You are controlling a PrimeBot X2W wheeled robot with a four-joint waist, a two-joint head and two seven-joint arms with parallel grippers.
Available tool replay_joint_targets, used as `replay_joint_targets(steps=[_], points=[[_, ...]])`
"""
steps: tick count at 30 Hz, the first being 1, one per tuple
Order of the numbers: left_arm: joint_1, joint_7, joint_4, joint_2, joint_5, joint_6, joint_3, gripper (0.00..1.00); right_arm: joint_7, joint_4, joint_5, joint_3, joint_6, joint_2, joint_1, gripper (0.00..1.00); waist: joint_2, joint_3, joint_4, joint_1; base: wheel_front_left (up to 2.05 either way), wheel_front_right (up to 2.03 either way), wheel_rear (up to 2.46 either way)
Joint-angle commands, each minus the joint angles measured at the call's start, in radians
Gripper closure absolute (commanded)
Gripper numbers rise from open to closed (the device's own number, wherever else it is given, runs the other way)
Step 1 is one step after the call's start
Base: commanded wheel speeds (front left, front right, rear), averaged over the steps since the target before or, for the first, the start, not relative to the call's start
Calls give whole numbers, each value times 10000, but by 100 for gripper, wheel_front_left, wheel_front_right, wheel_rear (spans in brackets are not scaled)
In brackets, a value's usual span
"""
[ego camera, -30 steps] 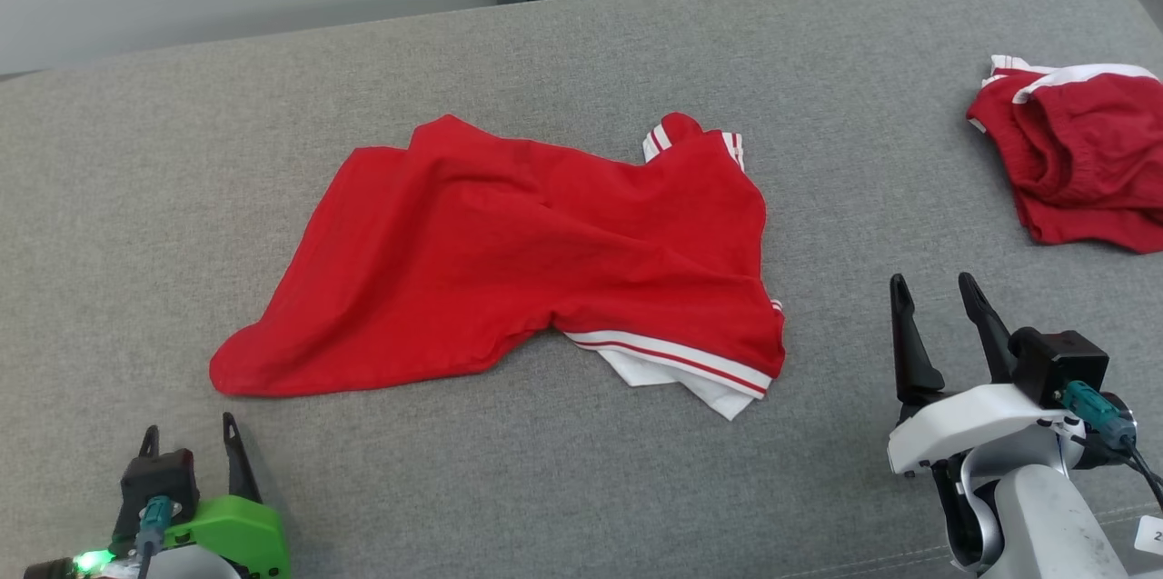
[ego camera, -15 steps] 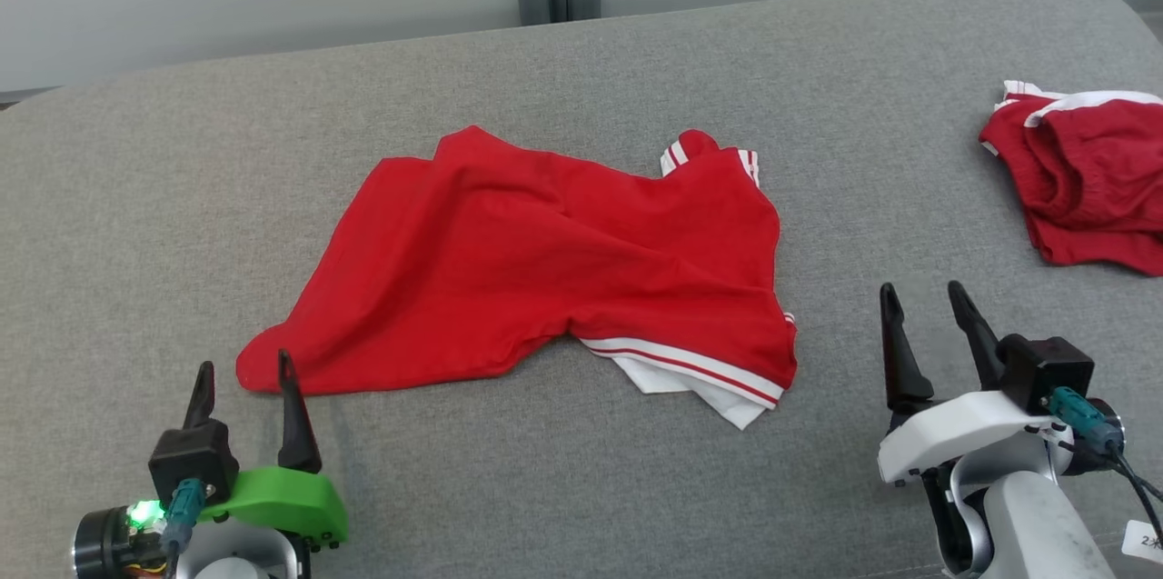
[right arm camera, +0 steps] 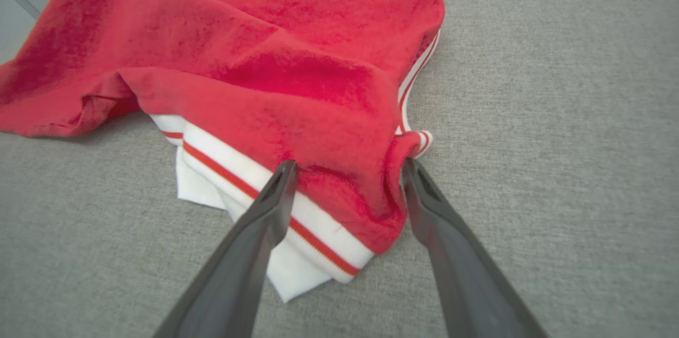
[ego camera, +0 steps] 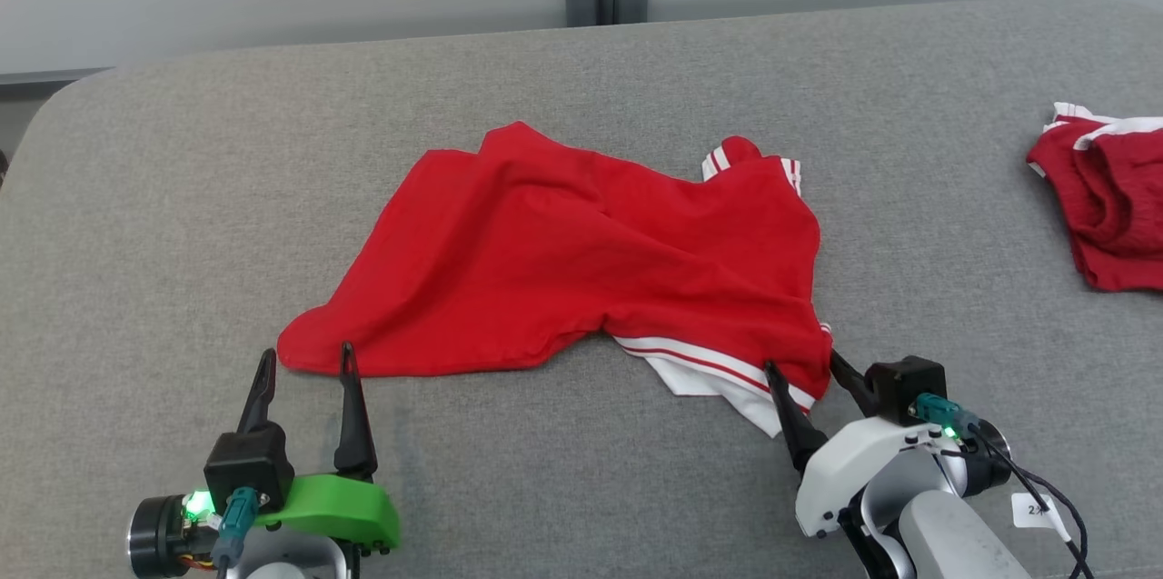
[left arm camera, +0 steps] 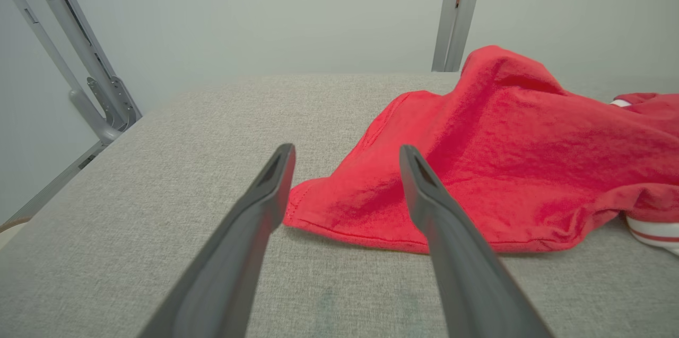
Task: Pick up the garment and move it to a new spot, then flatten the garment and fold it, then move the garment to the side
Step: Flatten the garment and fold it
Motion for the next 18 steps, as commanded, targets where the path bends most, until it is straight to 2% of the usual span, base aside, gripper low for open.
replay_joint_targets(steps=[1, 2, 3, 9, 18], points=[[158, -28, -20, -32, 49, -57, 96, 0, -39, 177, 2, -25, -17, -35, -239, 46, 0, -18, 151, 0, 0, 0, 0], [199, -30, -15, -63, 87, -88, 141, 0, -105, 270, -38, -36, -17, -32, -337, 67, 0, -31, 191, 0, 0, 0, 0], [228, -28, -11, -79, 105, -99, 183, 0, -167, 316, -19, -30, -17, -29, -413, 100, 0, -41, 216, 0, 0, 0, 0], [376, -30, -31, -235, 311, -197, 410, 0, -383, -250, -299, -368, -17, -28, -771, 100, 0, -133, 310, 0, 0, 0, 0], [507, -29, -190, -580, 552, -396, 799, 0, 1120, -3987, -880, -741, -17, -29, -261, 100, 0, -107, 383, 0, 0, 0, 0]])
